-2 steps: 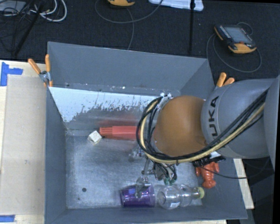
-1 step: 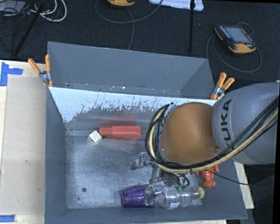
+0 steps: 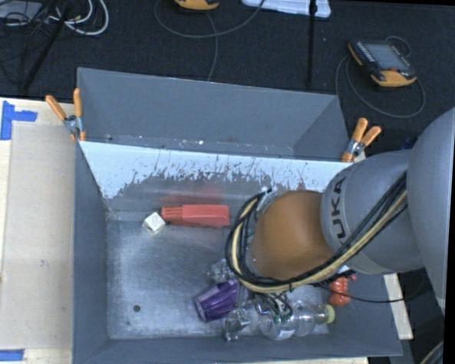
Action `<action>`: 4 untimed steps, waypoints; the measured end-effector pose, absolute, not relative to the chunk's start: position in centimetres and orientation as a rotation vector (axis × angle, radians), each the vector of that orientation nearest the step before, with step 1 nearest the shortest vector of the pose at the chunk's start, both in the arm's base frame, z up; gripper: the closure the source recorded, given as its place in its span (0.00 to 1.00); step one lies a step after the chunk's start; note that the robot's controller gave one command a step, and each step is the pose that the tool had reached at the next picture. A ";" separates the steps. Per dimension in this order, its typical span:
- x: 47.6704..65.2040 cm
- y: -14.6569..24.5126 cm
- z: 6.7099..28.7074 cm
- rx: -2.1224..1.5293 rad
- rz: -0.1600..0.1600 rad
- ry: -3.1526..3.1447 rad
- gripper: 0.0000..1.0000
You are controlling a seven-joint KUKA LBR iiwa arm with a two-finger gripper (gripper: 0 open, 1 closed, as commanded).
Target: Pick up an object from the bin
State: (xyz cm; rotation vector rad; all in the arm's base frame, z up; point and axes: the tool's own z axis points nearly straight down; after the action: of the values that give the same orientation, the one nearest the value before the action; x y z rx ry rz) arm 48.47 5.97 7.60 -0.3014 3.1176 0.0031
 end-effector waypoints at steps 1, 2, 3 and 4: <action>49.4 6.4 6.2 -0.413 0.000 3.071 1.00; 49.3 6.4 6.3 -0.430 -0.001 3.068 1.00; 49.4 6.4 6.6 -0.438 -0.001 3.073 1.00; 49.0 6.4 7.3 -0.435 0.001 3.091 1.00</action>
Offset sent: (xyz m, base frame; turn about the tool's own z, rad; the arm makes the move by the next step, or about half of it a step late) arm 0.0000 0.0000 0.0000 0.0000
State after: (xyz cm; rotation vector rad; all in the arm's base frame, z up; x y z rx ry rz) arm 49.05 6.45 7.31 -0.4351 3.0908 0.0008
